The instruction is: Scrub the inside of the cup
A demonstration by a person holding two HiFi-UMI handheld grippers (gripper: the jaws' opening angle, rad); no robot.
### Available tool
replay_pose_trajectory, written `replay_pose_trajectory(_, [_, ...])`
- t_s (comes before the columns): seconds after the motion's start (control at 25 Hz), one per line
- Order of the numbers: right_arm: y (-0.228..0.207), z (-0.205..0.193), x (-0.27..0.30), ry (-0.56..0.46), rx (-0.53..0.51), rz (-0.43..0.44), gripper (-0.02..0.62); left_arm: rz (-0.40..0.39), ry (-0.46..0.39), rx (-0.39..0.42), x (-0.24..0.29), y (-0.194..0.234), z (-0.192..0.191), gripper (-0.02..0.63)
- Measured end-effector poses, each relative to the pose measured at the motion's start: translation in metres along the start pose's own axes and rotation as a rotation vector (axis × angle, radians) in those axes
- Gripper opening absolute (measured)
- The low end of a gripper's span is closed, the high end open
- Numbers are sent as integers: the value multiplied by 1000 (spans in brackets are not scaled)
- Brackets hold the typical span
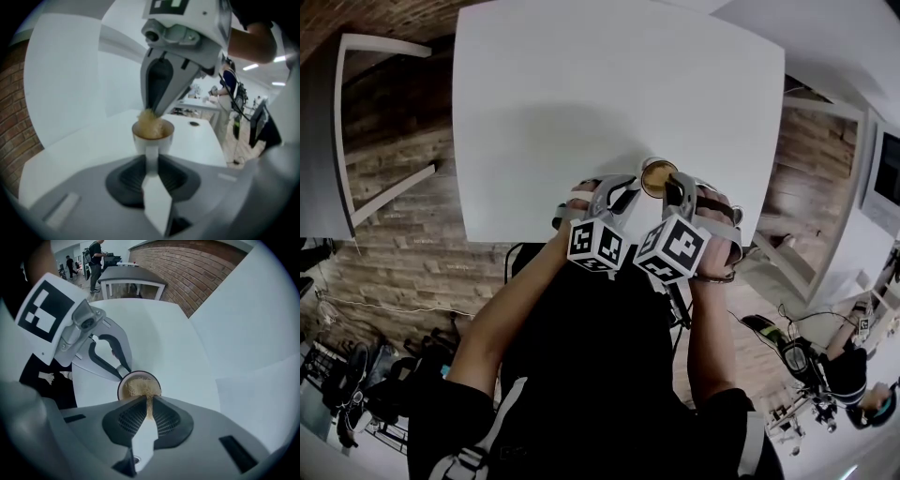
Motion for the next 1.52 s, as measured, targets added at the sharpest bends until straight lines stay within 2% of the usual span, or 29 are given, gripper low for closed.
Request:
replay_pose_trajectory(0.2, [3, 4, 30, 10, -53, 35, 38, 1, 0, 4, 4, -1, 6, 75])
replay_pose_trajectory(0.36, [3, 9, 25, 41, -78, 127, 38, 4, 3, -10, 2, 1, 4, 75])
replay_pose_trajectory(0.48, [4, 4, 13, 26, -69, 173, 38, 4, 4, -17, 3, 0, 4, 75])
replay_pose_trajectory(0.8, [-6, -8, -38, -48, -4, 166, 38, 14, 18, -17, 7, -1, 3, 75])
replay_pose_trajectory(0.92, [-22, -15, -63, -88, 37, 136, 39, 11, 26, -19, 12, 7, 6, 75])
replay_pose_trajectory(1.0, [-36, -24, -78, -142, 104, 101, 38, 9, 34, -19, 19, 12, 7, 75])
replay_pose_trajectory(1.08, [-49, -36, -90, -240, 222, 62, 40, 9, 39, -16, 26, 15, 6, 77])
replay_pose_trajectory(1.24, [-59, -63, -103, -519, 537, -1, 40, -14, 33, -16, 20, 17, 3, 127])
replay_pose_trajectory(1.32, [-57, -76, -106, -677, 690, -5, 40, -20, 29, -27, 10, 17, 3, 138])
replay_pose_trajectory(1.4, [-54, -86, -106, -826, 828, 19, 40, 11, -8, -45, -6, 23, 8, 138])
replay_pose_trajectory(1.52, [-50, -90, -109, -1028, 987, 60, 40, 114, -136, -81, -44, 38, 29, 132])
Point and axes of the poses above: the fingertips, and each gripper's own axes: x forward along the fingers, y to its left, z out of its top, the point moved 9 cm from there along -x, backward along the fingers, and after that the axes turned 2 degrees about x, right-handed, at the moved point
